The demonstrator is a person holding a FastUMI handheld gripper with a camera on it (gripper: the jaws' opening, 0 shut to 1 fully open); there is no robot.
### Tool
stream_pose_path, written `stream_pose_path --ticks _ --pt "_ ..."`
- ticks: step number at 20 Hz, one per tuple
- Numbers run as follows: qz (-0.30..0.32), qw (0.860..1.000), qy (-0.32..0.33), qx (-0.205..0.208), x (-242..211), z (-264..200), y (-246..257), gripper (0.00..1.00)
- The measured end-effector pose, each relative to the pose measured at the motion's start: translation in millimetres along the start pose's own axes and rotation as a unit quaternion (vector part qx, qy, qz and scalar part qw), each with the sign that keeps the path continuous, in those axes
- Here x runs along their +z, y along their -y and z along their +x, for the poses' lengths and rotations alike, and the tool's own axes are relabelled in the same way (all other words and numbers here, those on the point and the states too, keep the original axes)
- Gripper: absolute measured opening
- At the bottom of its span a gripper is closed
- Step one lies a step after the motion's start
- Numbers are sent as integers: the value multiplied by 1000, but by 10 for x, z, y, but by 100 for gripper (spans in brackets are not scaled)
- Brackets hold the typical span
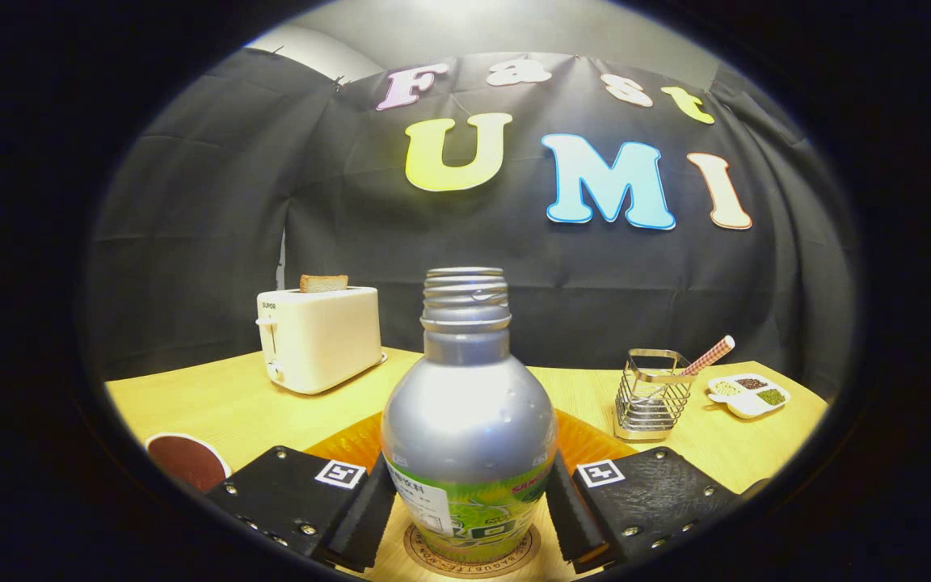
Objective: Take the bottle from table, then pour the juice into the cup, finally place the bottle on the coaster
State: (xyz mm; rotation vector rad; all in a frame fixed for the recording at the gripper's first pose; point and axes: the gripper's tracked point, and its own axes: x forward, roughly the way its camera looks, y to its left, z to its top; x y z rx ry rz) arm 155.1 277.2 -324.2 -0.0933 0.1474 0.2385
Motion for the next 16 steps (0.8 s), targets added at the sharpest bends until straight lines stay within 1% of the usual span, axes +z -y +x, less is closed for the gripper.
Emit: stream_pose_path --ticks 5,7,9,11,14,16 --pt "1 1000 6 7 28 -20 -3 83" --pt "17 1000 18 -8 162 -83 86 100" --pt "20 999 35 -20 374 -185 144 100" --pt "9 998 48 -26 609 -332 208 100" --pt "10 998 54 -20 983 -601 275 99" --pt "2 997 63 -37 1314 -800 438 99"
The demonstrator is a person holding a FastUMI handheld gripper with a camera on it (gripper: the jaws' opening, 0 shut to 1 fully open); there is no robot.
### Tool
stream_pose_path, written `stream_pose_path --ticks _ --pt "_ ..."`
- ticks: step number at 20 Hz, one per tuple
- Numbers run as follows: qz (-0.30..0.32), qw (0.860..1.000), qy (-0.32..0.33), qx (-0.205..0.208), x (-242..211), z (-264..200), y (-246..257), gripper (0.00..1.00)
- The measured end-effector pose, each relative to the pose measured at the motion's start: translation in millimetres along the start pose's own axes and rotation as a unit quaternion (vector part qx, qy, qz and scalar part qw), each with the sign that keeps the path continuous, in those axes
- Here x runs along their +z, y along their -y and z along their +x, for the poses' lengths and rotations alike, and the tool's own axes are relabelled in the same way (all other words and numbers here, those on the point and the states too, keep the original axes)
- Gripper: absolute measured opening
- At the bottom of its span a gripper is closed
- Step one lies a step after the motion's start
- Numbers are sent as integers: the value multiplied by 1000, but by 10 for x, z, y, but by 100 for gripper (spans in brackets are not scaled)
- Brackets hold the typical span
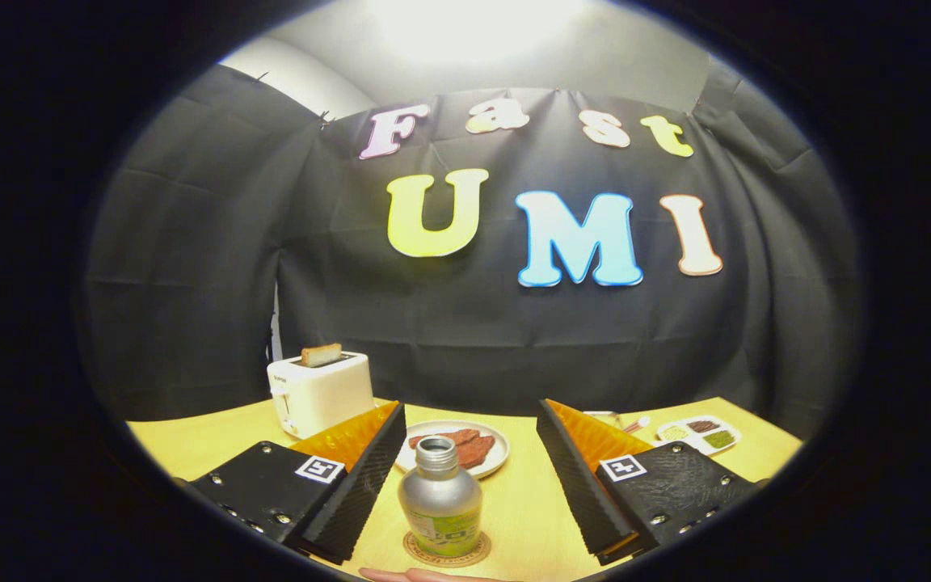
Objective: Take the bottle from table, then pour the juice into the cup, finally place the bottle on the coaster
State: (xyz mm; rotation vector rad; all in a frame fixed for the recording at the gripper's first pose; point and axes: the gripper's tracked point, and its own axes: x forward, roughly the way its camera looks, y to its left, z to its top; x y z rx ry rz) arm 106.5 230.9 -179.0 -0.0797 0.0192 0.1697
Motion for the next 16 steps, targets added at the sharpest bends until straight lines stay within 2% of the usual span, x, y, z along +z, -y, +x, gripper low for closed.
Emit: stream_pose_path --ticks 3,7,9,12,16 --pt "-17 1000 3 -26 473 -194 276 99" --pt "28 999 2 -19 998 -484 444 99" --pt "20 999 21 -37 1251 -610 635 99" --pt "-4 998 23 -53 1397 -765 767 99" --pt "-7 998 37 -60 1593 -971 888 99"
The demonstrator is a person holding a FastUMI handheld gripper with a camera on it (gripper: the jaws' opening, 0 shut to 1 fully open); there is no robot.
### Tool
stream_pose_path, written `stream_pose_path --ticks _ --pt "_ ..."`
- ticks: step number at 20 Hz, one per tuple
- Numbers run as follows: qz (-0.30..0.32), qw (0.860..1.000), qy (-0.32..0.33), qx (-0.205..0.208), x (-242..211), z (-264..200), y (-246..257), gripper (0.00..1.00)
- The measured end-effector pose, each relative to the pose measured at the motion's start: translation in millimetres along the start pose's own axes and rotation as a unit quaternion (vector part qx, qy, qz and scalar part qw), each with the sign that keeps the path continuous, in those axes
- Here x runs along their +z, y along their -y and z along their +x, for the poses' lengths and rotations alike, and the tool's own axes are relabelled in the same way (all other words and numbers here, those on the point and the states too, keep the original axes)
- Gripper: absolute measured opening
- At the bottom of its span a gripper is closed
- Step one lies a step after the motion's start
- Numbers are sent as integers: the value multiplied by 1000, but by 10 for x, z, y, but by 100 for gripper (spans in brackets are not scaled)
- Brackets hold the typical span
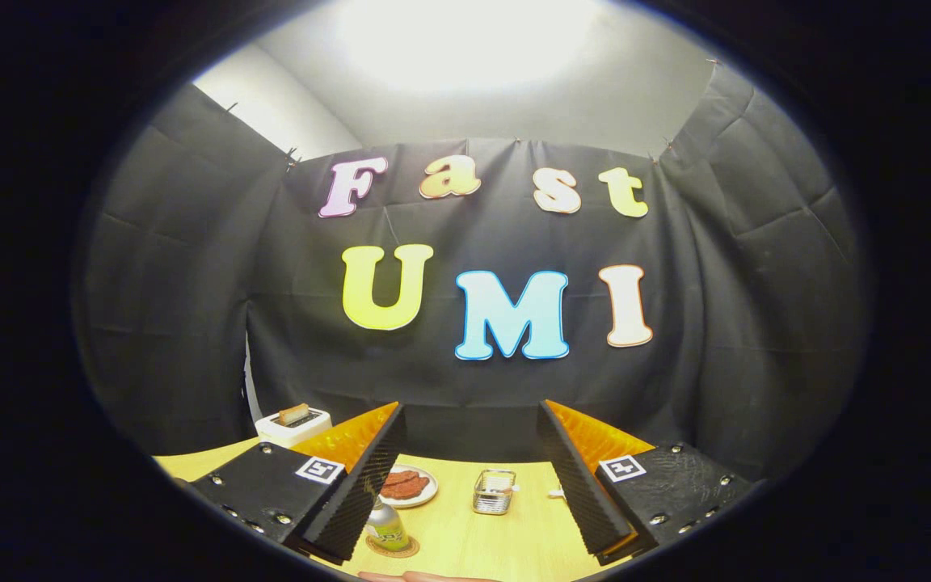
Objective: Take the bottle from table, then pour the juice into the cup, finally place the bottle on the coaster
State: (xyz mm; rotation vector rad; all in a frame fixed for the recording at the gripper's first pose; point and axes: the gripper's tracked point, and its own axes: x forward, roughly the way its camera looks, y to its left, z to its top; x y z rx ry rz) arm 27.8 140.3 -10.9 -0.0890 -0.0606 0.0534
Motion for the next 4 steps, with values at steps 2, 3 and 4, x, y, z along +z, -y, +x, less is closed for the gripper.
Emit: stream_pose_path --ticks 2,3,4 --pt "-5 1000 -1 -3 25 -58 70 99" --pt "-9 1000 -5 -3 16 -83 94 99" --pt "-14 1000 -8 -3 -13 -114 131 99"
